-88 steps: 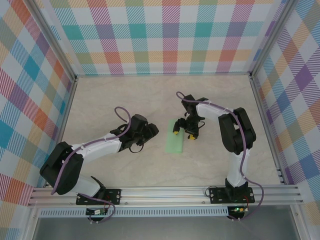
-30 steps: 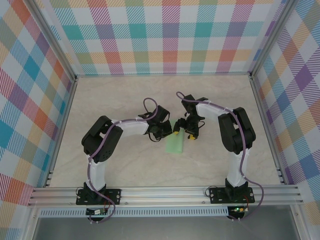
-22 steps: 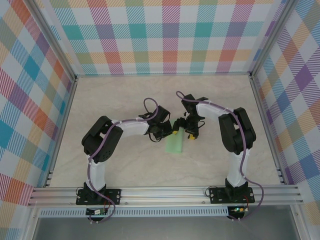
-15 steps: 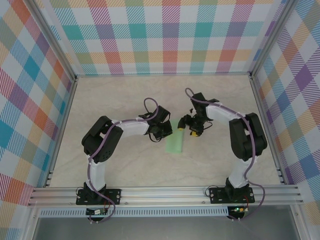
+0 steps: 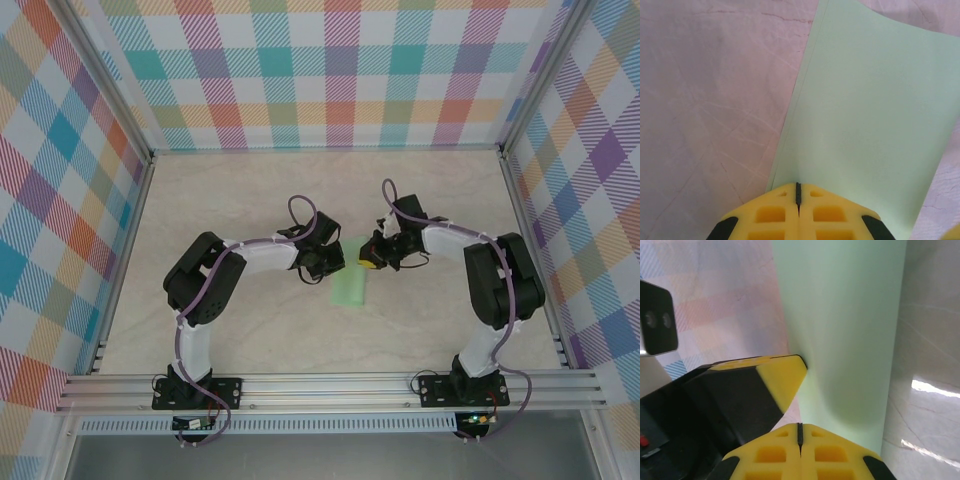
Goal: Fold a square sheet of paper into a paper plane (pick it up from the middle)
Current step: Hold the square sheet of paper at the center of the table, then fold the square sheet of paper in half at the center of the table.
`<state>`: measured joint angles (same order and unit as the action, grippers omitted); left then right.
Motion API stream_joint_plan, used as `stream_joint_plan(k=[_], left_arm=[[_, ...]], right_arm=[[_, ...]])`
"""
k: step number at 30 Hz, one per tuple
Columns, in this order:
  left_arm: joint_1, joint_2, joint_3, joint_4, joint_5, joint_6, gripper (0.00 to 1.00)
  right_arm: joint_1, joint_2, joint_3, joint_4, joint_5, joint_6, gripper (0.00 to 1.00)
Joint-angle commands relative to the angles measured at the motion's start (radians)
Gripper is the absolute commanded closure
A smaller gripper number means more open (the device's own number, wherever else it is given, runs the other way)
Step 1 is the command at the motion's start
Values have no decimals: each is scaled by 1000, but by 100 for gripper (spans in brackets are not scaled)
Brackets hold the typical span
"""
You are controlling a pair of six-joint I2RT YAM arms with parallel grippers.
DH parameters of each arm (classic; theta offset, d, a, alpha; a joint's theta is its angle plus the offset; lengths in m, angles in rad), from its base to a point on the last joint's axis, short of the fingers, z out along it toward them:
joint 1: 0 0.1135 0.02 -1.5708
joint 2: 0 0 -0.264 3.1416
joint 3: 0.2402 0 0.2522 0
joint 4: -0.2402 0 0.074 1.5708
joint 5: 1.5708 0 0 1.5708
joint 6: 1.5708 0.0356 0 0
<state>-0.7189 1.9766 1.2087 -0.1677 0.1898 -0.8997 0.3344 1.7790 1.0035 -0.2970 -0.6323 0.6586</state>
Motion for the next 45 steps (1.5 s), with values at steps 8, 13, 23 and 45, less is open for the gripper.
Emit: stream_joint_plan(k=[8,13,23,45], left_arm=[[-14,27,-18,-96,-29,14,100],[-14,27,-15,-101,-33,16,100],[-14,25,-14,-102,-36,21,100],[-13,21,-11,-134,-37,22,100]], right_arm=[[-35,63,-62,114,-88,-32,100],[-54,79,-105,139,-88,-63,100],[-58,99,-146,122,-44,-165,100],[-34,32,-254,279,-147,-153,98]])
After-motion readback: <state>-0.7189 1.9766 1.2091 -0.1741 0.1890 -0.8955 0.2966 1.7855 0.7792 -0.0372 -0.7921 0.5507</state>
